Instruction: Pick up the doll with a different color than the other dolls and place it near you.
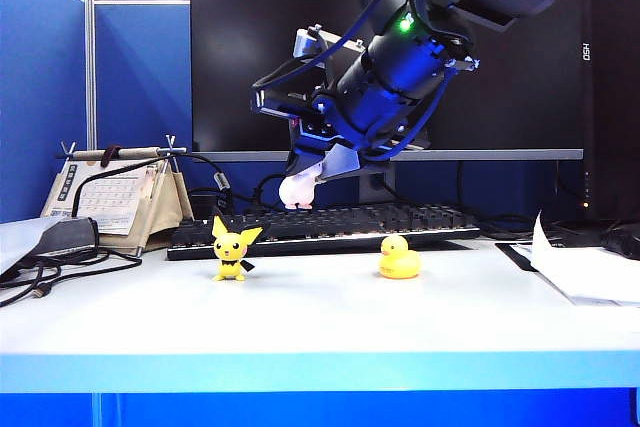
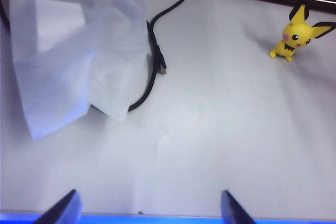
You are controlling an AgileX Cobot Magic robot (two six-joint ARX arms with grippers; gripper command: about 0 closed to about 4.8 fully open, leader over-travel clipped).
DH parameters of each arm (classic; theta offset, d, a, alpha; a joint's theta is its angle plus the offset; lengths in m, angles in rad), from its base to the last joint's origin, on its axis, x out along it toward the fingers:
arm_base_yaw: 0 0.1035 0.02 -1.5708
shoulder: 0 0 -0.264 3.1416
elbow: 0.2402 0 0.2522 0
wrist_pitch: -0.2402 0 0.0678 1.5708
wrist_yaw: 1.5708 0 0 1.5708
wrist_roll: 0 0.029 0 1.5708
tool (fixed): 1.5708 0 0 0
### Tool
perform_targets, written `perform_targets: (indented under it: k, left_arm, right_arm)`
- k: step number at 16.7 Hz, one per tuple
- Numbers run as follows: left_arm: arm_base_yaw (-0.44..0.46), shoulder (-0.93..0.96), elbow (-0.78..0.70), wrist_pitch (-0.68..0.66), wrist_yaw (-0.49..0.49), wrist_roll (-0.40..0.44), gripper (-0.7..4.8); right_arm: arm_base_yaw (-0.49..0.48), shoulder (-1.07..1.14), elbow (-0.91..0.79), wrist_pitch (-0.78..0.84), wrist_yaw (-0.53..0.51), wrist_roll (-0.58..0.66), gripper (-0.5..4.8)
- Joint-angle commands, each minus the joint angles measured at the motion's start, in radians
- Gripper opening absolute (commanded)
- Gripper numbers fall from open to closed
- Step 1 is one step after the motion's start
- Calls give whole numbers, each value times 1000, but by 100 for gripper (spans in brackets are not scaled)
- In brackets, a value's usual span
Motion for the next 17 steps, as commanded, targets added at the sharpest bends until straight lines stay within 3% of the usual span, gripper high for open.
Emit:
perform_targets:
  k: [1,9,11,17]
  left_arm:
    - [1,0,2,6,-3,-2,350]
    - [1,0,2,6,-3,-2,350]
    - [1,0,2,6,-3,-2,350]
    - [1,0,2,6,-3,-2,350]
  right_arm:
    - [2,-5,4,-1,4,0,-1]
    - [87,-7,4,-128,14,8,-1]
    - [114,-9,4,-182,63,11,-1]
    - [115,-69,1,-269,94,16,-1]
